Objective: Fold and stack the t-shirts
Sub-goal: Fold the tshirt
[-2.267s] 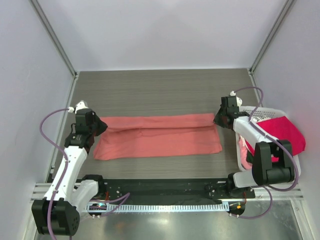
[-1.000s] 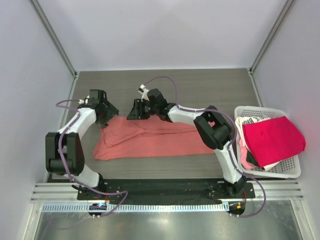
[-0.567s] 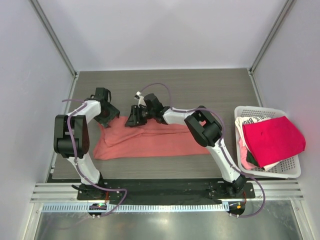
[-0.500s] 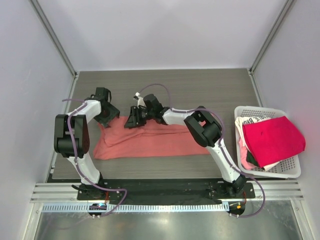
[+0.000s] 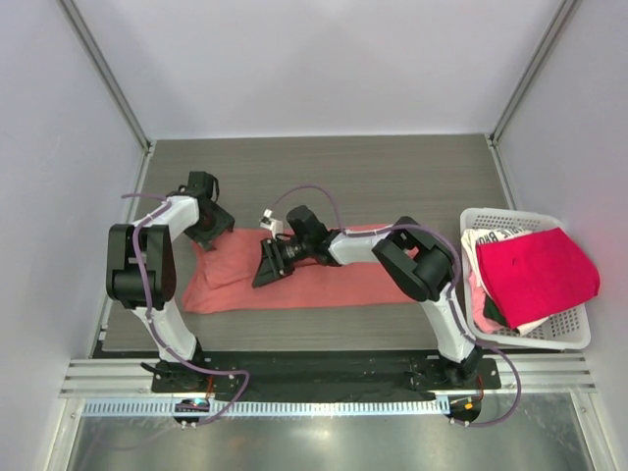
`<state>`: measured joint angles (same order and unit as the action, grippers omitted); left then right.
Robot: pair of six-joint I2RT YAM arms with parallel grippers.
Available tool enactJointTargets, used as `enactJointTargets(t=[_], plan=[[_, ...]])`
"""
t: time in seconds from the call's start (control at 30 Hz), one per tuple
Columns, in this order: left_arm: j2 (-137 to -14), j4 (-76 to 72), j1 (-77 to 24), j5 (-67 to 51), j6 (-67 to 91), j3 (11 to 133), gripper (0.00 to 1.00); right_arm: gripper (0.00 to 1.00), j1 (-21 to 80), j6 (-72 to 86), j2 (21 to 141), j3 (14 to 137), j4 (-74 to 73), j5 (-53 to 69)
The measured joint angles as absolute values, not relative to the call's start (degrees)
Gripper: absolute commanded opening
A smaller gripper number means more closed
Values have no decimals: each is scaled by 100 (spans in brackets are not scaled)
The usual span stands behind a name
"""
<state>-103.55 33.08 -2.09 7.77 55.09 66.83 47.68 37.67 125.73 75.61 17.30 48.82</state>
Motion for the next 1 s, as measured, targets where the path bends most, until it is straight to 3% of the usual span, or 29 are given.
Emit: enactJointTargets(t=[0.27, 0.4, 0.5, 0.83, 1.0], plan=[[-10353, 3308, -213, 803, 5509, 6683, 68, 52, 5083, 3087, 11804, 7749, 1094, 4335], [-10309, 3245, -213, 801, 5509, 6619, 68, 66, 4941, 2939, 12221, 8661, 812, 4001], [-10248, 3155, -213, 801, 5511, 6532, 68, 69, 4801, 2893, 12757, 9343, 764, 3883], [-9907, 2886, -213, 1013, 5557, 6077, 67, 69, 4453, 2786, 14591, 11120, 690, 4263], [-9885, 2880, -213, 1100, 5557, 6049, 67, 68, 4453, 3035, 14623, 10862, 1227, 4613]])
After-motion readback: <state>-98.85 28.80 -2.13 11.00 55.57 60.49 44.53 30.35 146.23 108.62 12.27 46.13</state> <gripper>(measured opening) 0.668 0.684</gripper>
